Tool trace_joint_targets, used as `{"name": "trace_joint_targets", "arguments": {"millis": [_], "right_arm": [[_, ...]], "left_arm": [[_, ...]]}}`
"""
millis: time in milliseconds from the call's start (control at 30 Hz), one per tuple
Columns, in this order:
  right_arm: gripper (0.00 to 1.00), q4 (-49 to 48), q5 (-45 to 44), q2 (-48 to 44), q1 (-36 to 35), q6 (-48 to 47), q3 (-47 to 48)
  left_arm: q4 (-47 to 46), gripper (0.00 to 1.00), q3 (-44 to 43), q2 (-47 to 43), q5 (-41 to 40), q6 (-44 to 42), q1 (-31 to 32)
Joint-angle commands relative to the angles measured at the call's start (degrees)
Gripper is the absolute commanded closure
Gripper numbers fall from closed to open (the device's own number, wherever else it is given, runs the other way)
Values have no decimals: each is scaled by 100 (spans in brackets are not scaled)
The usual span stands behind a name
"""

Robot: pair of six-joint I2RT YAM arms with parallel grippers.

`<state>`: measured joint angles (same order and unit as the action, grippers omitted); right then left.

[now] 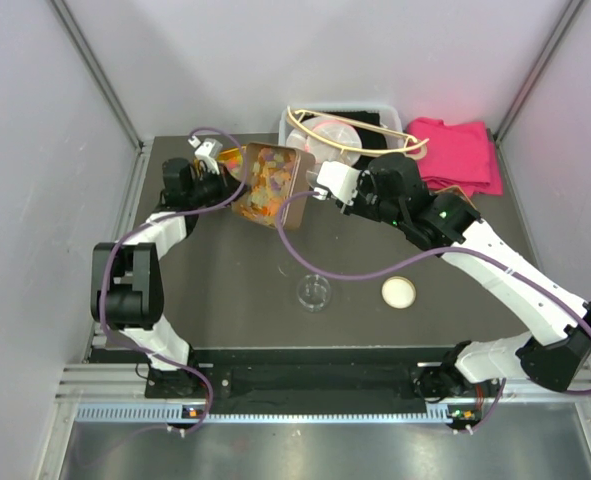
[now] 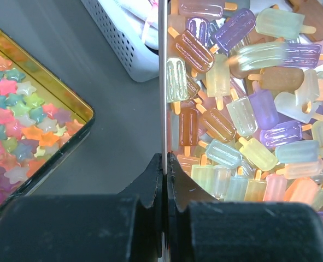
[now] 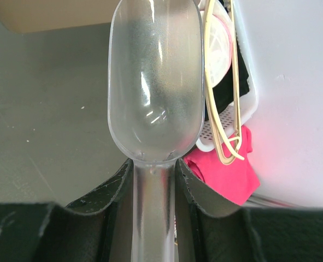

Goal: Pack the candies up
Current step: Adjust the storage box at the center of the board.

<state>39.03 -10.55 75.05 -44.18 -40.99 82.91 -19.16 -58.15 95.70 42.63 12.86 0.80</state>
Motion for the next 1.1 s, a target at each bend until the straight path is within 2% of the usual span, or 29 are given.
{"name": "trace_joint_targets", "arguments": {"millis": [0, 200, 400, 500, 733, 867, 933, 1000, 1067], "right_arm": [[100, -229, -79, -175, -11, -49, 67], [100, -238, -62, -157, -11, -32, 67], [100, -229, -53, -122, -11, -40, 76], [100, -229, -53, -113, -11, -32, 93], [100, -246, -106, -218, -3, -67, 23], [100, -387, -281, -219, 15, -93, 5], [100, -369, -264, -236, 32, -102, 14], [100, -291, -194, -227, 33, -102, 40], [100, -238, -97, -236, 33, -67, 75]], "left_arm": [[-879, 100, -250, -131, 693, 278, -36], [-98, 100, -496, -121, -17, -195, 34], [-650, 100, -319, -114, 894, -13, 8], [-869, 100, -337, 45, 1115, 269, -27], [-827, 100, -443, 203, 1449, 348, -45], [-81, 100, -522, 2, 258, -186, -18], [-37, 100, -416, -156, -191, -484, 25], [9, 100, -477, -140, 418, -495, -18], [-192, 100, -583, 123, 1330, -84, -192]]}}
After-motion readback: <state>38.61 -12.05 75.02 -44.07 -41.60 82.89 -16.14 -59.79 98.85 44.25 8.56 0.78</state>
